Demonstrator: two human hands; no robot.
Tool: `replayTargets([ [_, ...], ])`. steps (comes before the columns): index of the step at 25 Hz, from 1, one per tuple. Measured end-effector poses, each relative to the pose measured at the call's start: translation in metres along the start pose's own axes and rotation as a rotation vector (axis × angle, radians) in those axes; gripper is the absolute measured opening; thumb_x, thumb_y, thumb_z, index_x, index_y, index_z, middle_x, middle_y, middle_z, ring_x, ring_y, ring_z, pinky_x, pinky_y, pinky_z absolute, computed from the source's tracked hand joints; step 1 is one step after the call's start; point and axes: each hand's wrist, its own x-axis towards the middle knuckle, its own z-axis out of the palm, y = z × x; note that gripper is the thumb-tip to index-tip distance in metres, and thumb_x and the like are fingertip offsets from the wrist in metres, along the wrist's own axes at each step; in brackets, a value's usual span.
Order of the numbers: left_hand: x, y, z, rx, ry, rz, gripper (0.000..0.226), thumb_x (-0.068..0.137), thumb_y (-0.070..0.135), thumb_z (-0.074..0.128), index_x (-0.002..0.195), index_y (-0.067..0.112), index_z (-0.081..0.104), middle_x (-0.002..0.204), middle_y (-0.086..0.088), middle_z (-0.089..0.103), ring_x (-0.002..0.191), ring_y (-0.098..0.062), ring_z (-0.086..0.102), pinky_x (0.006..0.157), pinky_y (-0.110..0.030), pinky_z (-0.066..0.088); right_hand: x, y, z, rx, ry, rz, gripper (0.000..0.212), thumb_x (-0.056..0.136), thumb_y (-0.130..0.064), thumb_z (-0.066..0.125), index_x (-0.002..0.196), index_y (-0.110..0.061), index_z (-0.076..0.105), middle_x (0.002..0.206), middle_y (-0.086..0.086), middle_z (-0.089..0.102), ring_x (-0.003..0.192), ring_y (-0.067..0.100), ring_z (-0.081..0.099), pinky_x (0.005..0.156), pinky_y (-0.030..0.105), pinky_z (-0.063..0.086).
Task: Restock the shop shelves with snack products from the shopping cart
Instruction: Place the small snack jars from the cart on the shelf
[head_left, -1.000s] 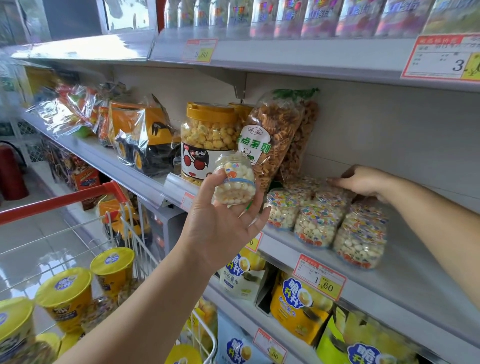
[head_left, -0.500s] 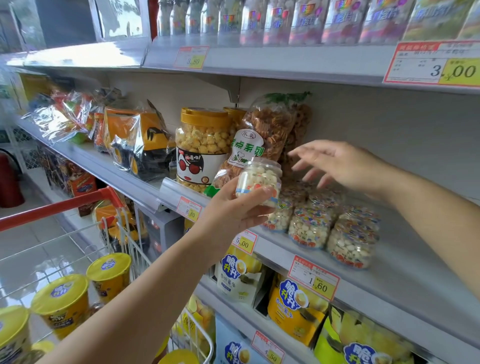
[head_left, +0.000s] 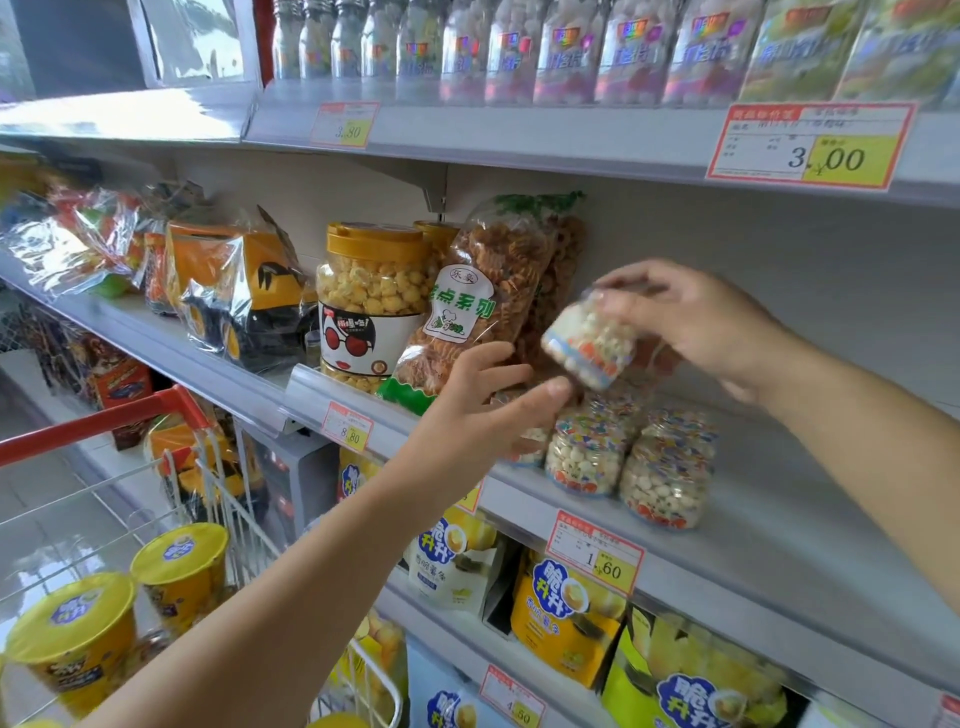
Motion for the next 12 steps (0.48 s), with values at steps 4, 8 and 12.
replayTargets([
  [4, -0.003, -0.001, -0.011, -0.041, 0.071, -0.036, 0.060, 0.087, 0.034, 0.065, 0.142, 0.027, 0.043, 0.121, 0.007, 0.064, 0.098, -0.014, 0.072, 0.077, -0.030, 0.061, 0.023, 0.052, -0.056, -0.454, 0.329, 0.139, 0.040, 0.077, -0.054, 0.072, 0.107, -0.032, 0.056, 0.100, 0.001, 0.068, 0.068, 0.024, 0.068, 0.068, 0.036, 0.057],
  [8, -0.001, -0.004, -0.015, -0.042, 0.079, -0.061, 0.051, 0.093, 0.031, 0.063, 0.141, 0.026, 0.048, 0.125, 0.003, 0.065, 0.100, -0.014, 0.071, 0.081, -0.033, 0.061, 0.025, 0.098, -0.066, -0.683, 0.188, 0.334, 0.045, 0.075, -0.058, 0.071, 0.107, -0.030, 0.059, 0.101, 0.005, 0.068, 0.080, 0.030, 0.068, 0.073, 0.039, 0.056],
  [12, -0.005, -0.007, -0.013, -0.036, 0.058, -0.089, 0.049, 0.093, 0.031, 0.062, 0.140, 0.028, 0.049, 0.126, 0.003, 0.066, 0.101, -0.013, 0.071, 0.085, -0.034, 0.060, 0.019, 0.111, -0.048, -0.683, 0.046, 0.409, 0.037, 0.083, -0.049, 0.069, 0.111, -0.027, 0.057, 0.094, 0.007, 0.065, 0.076, 0.026, 0.064, 0.060, 0.037, 0.058],
])
